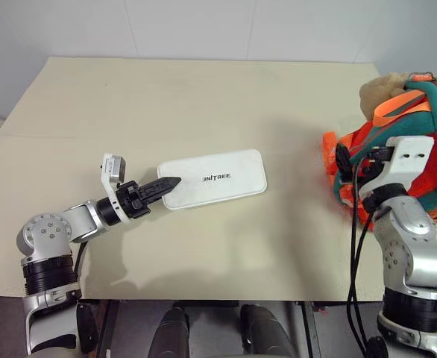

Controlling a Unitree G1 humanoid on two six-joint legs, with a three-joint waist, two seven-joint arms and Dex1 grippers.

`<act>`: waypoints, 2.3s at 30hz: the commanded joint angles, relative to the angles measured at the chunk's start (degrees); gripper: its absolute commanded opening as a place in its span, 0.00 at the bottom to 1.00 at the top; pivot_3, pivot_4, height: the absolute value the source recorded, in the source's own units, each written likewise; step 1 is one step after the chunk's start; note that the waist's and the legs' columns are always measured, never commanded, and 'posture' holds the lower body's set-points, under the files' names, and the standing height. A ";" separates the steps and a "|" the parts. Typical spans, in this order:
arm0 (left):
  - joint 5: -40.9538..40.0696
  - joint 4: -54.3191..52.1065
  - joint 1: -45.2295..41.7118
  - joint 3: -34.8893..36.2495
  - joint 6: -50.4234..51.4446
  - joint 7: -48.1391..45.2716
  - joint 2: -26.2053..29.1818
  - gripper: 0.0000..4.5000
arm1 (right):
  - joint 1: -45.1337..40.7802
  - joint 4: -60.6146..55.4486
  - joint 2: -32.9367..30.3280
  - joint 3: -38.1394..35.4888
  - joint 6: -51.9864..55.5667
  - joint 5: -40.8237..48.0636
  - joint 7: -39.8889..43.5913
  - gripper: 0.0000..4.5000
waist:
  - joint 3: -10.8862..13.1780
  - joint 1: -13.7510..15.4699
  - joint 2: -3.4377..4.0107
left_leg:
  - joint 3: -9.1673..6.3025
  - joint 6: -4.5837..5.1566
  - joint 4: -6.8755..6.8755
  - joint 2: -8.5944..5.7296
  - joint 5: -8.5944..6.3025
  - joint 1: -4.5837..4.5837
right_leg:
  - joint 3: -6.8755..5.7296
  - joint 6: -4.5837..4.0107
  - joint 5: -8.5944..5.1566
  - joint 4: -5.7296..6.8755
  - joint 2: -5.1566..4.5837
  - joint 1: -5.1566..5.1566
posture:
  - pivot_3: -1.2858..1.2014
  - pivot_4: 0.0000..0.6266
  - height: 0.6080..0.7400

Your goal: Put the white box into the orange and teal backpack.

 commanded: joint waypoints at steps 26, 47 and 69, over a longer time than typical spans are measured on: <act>-6.48 -0.48 -1.10 7.78 -5.76 3.33 4.37 0.29 | -10.70 -9.15 -1.23 8.67 7.74 11.57 12.30 0.00 | 0.02 -0.20 0.05 | -0.01 -0.03 -0.01 0.02 0.02 -0.56 | 0.00 0.20 0.09 0.18 0.02 -0.62 | 0.52 0.24 1.00; 4.49 12.71 -7.44 3.53 -13.82 -14.36 20.12 0.29 | -13.88 -20.72 -17.49 5.65 19.62 51.01 35.29 0.00 | 0.05 0.10 0.06 | 0.00 0.03 -0.14 0.03 -0.03 -0.74 | -0.05 0.21 0.03 0.00 0.01 -0.75 | 0.52 0.24 1.00; 4.46 -0.43 0.94 9.04 -21.62 -27.04 28.46 0.29 | -3.54 -13.42 -25.58 10.04 3.91 38.16 64.69 0.00 | 0.05 -0.02 0.06 | 0.03 0.04 0.00 0.06 -0.04 -0.70 | -0.04 0.19 0.01 0.07 0.02 -0.71 | 0.52 0.24 1.00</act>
